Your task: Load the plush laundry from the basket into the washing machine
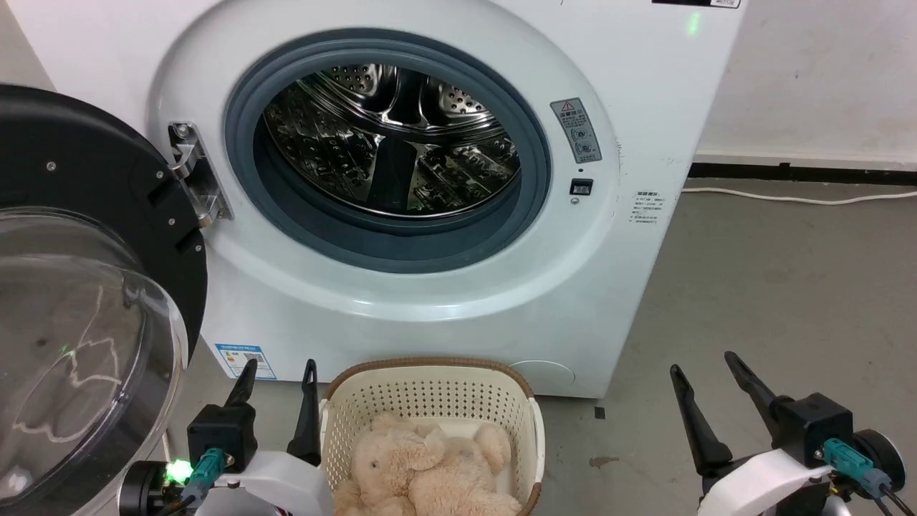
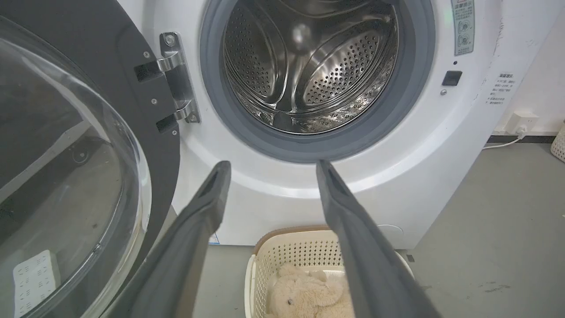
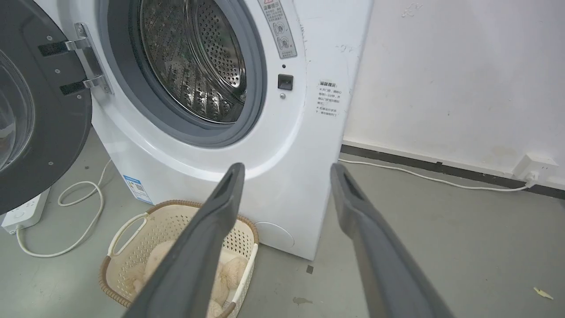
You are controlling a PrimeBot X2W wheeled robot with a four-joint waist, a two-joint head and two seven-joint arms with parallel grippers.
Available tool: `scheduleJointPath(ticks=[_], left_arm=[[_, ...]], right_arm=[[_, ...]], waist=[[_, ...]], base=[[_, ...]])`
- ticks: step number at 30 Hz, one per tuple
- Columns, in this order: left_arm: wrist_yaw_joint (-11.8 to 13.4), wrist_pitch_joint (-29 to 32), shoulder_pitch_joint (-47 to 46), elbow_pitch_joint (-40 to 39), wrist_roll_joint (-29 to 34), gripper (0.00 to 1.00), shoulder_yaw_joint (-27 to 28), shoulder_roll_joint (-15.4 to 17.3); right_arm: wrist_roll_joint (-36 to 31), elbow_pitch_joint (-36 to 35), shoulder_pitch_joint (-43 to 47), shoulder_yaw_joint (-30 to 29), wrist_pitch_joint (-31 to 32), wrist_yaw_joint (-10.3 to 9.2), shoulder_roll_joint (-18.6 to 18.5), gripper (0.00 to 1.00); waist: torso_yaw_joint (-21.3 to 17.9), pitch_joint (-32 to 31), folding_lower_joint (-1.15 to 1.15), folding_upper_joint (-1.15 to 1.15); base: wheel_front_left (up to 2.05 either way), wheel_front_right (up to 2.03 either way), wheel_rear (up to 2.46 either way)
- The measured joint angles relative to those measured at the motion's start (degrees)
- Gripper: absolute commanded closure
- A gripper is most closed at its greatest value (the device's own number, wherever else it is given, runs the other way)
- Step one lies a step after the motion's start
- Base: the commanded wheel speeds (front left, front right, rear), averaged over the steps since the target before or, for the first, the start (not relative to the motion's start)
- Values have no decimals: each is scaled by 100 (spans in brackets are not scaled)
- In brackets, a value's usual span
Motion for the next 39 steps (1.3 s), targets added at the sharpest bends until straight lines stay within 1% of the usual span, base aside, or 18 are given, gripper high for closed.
scheduleJointPath(ticks=[10, 17, 21, 32, 39], left_arm=[[18, -49, -25, 108, -158, 0, -157, 1], [-12, -49, -310, 401, -231, 0, -314, 2], [-56, -49, -487, 673, -316, 0, -400, 2], [-63, -38, -1131, 1571, -573, 0, -603, -1], [-56, 86, -1519, 2140, -834, 0, -756, -1]], right_arm=[[193, -8, 12, 12, -73, 0, 0, 0], [304, -66, 9, -4, -133, 0, 0, 0], [398, -115, 7, -34, -196, 0, 0, 0], [588, -371, -41, -109, -326, -1, 0, 0], [701, -599, -126, -166, -390, -1, 0, 0]], waist=[[-25, 101, 0, 0], [-65, 292, 0, 0], [-100, 426, 0, 0], [-204, 937, 1, 0], [-285, 1308, 1, 0]], base=[[0, 0, 0], [0, 0, 0], [0, 0, 0], [0, 0, 0], [0, 0, 0]])
